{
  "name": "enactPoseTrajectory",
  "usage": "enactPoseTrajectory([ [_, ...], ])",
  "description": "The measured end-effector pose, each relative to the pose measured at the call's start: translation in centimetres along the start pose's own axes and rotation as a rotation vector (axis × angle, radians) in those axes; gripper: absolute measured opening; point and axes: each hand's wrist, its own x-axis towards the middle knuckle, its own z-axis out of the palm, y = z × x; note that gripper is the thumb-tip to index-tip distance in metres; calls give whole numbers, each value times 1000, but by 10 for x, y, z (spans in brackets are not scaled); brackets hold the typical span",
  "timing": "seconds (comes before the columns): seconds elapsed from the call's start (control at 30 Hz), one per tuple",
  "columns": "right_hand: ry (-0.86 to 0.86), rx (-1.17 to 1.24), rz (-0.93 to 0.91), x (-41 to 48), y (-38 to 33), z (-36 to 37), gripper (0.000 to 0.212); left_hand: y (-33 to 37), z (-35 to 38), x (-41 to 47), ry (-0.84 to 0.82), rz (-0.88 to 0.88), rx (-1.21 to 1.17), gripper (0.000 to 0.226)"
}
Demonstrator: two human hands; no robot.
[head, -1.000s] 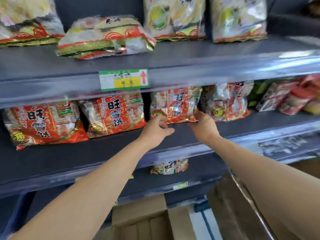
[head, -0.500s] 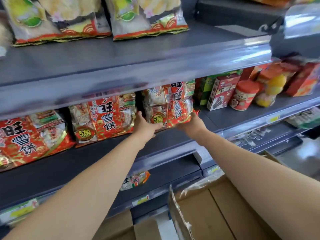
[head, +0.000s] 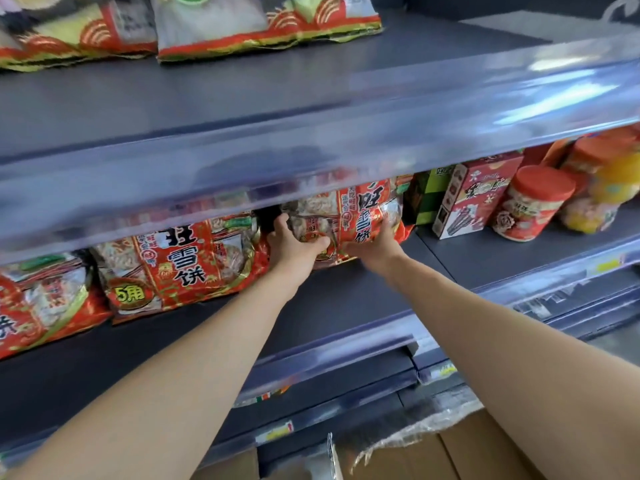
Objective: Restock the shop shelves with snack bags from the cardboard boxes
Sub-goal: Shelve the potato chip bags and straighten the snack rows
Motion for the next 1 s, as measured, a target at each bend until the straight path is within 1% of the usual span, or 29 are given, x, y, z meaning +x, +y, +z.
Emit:
enactPoseTrajectory([
  [0.2,69,-128,-17,-11,-2,-4,93,4,-3,-17,15,38,86,86],
  [0.33,104,-151,-58,-24,-9,-6,76,7,-6,-24,10,31,115,72],
  [0.37,116,-158,-84,-27,-12,-6,74,8,-6,-26,12,38,123,69],
  [0.47,154,-169,-210,-30,-22,-4,83,15,-6,-28,19,83,99,67],
  [0.57,94,-129,-236,-30,-34,-5,90,31,-6,-25,-15,129,55,73],
  [0.6,60,-125,-230,-30,-36,-7,90,37,-5,-25,-41,115,27,72],
  [0.63,35,-126,-231,-31,-36,-10,90,42,-4,-22,-50,101,-8,65],
  [0.7,-8,-82,-248,-31,-32,-14,93,55,-6,-20,-67,54,-54,32],
  [0.77,-48,-6,-244,-29,-22,-16,96,63,-9,-17,-56,13,-124,6],
  [0.87,-99,62,-217,-28,-14,-16,98,67,-12,-12,-27,-16,-195,13],
  [0.9,-96,71,-211,-26,-13,-15,100,65,-11,-13,-16,-8,-197,5],
  [0.93,-81,67,-196,-23,-10,-15,102,61,-10,-14,-10,-6,-190,14],
  [1.0,-59,33,-198,-27,-10,-10,109,50,-6,-19,14,-9,-148,49],
])
